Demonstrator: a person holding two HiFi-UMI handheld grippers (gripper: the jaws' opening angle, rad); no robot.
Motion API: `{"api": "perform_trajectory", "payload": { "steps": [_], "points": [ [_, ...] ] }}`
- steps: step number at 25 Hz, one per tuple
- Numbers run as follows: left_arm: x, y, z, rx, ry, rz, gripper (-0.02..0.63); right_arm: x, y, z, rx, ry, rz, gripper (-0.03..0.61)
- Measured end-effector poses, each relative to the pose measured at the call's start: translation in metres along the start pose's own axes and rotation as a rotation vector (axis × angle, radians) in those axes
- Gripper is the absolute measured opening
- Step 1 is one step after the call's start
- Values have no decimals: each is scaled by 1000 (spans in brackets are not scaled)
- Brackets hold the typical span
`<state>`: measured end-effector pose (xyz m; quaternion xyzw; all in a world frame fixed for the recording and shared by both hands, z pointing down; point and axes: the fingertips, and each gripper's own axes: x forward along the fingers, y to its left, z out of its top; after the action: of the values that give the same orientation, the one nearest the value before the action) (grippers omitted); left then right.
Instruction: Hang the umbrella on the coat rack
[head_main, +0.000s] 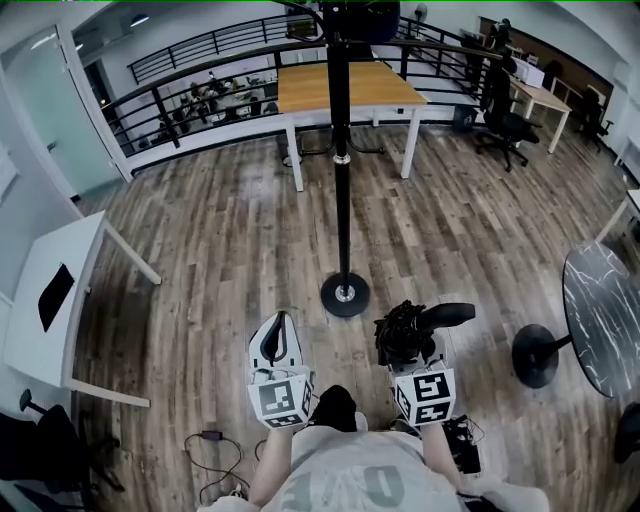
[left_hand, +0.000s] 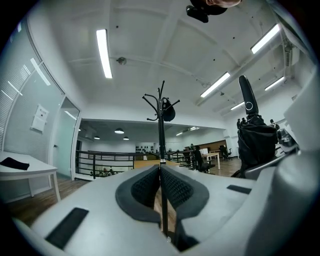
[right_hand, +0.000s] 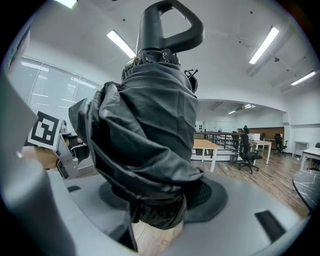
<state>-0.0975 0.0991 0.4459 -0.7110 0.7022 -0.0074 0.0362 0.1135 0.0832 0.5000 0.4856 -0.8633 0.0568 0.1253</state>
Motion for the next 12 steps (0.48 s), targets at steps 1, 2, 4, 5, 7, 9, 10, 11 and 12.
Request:
{"api": "perform_trajectory", "payload": {
  "steps": [1,2,4,5,7,9,10,11,12],
  "points": [
    [4,0,-2,-6,10,-1,26,3,0,0,1,8,4,270],
    [8,2,-2,-12,17,-2,28,7,0,1,5,16,10,270],
    [20,4,1,-18,22,-8,26,17,0,6,18,26,21,270],
    [26,4,1,-19,20,-13,26,22,-1,7,25,26,25,270],
    [39,1,-3,-21,16,-24,28,33,-7,6,33,19,29,270],
    [56,-1,-6,-26,8,-30,28,45,-13,8,31,9,32,270],
    [65,-1,-6,-29,4,-34,28,51,-16,11,28,3,33,270],
    [74,-1,-7,-30,2,-39,26,57,-19,13,24,-3,34,270],
    [86,-1,-9,-29,3,-47,28,65,-23,17,18,-9,34,270]
  ]
}}
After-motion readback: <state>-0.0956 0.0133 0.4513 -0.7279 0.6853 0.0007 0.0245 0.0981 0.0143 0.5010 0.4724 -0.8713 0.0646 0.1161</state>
